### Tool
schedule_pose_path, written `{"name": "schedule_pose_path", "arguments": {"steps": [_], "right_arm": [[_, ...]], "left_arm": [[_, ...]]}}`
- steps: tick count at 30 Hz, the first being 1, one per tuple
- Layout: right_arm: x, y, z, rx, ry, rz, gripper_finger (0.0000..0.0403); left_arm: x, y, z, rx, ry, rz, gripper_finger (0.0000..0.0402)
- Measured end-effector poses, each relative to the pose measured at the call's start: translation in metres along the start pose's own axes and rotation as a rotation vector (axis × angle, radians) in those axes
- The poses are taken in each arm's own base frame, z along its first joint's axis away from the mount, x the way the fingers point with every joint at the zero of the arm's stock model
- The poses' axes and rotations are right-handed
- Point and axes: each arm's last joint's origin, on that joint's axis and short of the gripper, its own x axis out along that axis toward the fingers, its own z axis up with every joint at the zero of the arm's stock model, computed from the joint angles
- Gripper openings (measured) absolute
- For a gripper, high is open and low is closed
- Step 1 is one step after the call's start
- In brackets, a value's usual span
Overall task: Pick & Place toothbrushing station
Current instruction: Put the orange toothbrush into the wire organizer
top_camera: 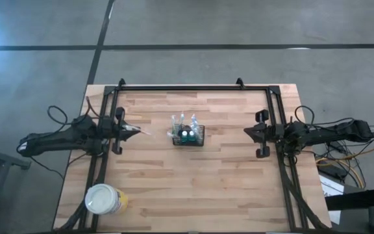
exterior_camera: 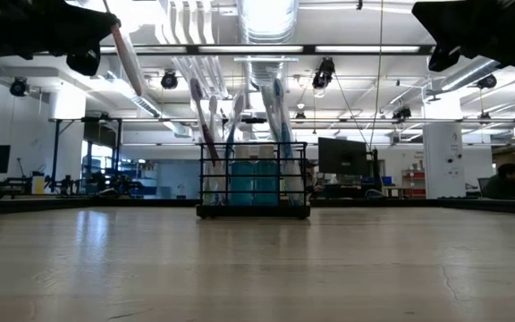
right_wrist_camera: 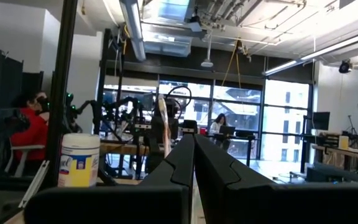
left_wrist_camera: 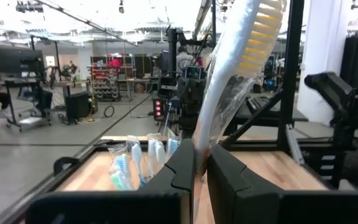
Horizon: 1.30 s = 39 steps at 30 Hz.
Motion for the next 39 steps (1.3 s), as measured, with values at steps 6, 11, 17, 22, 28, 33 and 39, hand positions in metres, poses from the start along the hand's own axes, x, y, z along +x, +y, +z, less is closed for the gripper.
{"name": "schedule_pose_path", "arguments": {"steps": [6, 11, 17, 22, 28, 33, 39], "right_arm": [[0.0, 0.0, 0.0, -0.018, 0.003, 0.0, 0.0008], [0.0, 0.0, 0.0, -0.023, 0.003, 0.0, 0.0008], [0.0, 0.0, 0.0, -0.023, 0.004, 0.001, 0.0008], [0.0, 0.0, -0.002, -0.024, 0.018, 0.002, 0.0008], [0.0, 0.0, -0.003, -0.026, 0.028, 0.004, 0.0008], [0.0, 0.0, -0.003, -0.026, 0.029, 0.004, 0.0008], [0.0, 0.0, -0.004, -0.029, 0.035, 0.005, 0.0008]], "left_arm": [[0.005, 0.001, -0.002, -0.05, 0.019, 0.001, 0.0022], [0.014, 0.002, -0.006, -0.07, 0.038, -0.003, 0.0022], [0.031, 0.002, -0.011, -0.081, 0.053, -0.048, 0.0022], [0.043, 0.003, -0.017, -0.109, 0.097, -0.066, 0.0022], [0.058, 0.004, -0.018, -0.106, 0.114, -0.066, 0.0022], [0.07, 0.006, -0.017, -0.081, 0.13, -0.066, 0.0022], [0.086, 0.008, -0.012, -0.038, 0.15, -0.047, 0.0022]]}}
